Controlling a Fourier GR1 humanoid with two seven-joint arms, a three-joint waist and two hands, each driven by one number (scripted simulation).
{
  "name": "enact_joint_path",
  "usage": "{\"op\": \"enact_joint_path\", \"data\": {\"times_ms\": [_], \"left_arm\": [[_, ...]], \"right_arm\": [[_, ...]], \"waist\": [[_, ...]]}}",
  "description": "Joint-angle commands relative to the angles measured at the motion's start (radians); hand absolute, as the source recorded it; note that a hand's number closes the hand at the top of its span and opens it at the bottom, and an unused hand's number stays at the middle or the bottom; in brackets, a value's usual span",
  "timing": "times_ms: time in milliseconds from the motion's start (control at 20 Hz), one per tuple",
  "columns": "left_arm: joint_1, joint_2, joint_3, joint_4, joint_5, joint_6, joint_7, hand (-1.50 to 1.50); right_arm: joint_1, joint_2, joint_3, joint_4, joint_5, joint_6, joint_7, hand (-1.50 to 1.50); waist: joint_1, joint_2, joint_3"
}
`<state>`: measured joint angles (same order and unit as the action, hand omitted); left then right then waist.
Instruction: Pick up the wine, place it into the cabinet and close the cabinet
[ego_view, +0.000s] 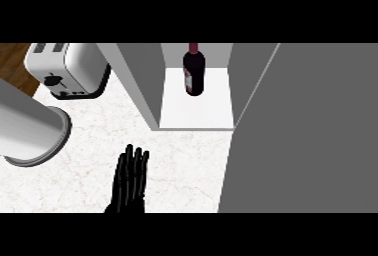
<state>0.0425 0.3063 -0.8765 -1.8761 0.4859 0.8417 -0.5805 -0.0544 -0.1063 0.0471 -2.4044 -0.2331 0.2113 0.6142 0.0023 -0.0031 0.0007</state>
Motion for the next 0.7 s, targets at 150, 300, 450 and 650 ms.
{"op": "enact_joint_path", "data": {"times_ms": [150,300,450,650], "left_arm": [[0.133,0.177,0.034,-0.155,0.022,-0.128,-0.02,-1.5],[0.16,0.216,0.052,-0.19,0.024,-0.145,-0.01,-1.5],[0.17,0.243,0.131,-0.19,0.074,-0.185,-0.01,-1.5],[0.256,0.296,0.16,-0.268,0.084,-0.197,-0.038,-1.5]], "right_arm": [[0.026,-0.05,-0.036,-0.079,-0.154,0.078,0.039,1.5],[0.101,-0.006,0.059,-0.11,-0.095,0.093,0.004,1.5],[0.141,0.024,0.122,-0.083,-0.14,0.089,0.036,1.5],[0.179,0.017,0.131,-0.129,-0.228,0.074,0.128,1.5]], "waist": [[-0.001,0.001,-0.001],[-0.003,0.0,0.0],[-0.004,0.001,-0.001],[0.001,-0.002,0.0]]}}
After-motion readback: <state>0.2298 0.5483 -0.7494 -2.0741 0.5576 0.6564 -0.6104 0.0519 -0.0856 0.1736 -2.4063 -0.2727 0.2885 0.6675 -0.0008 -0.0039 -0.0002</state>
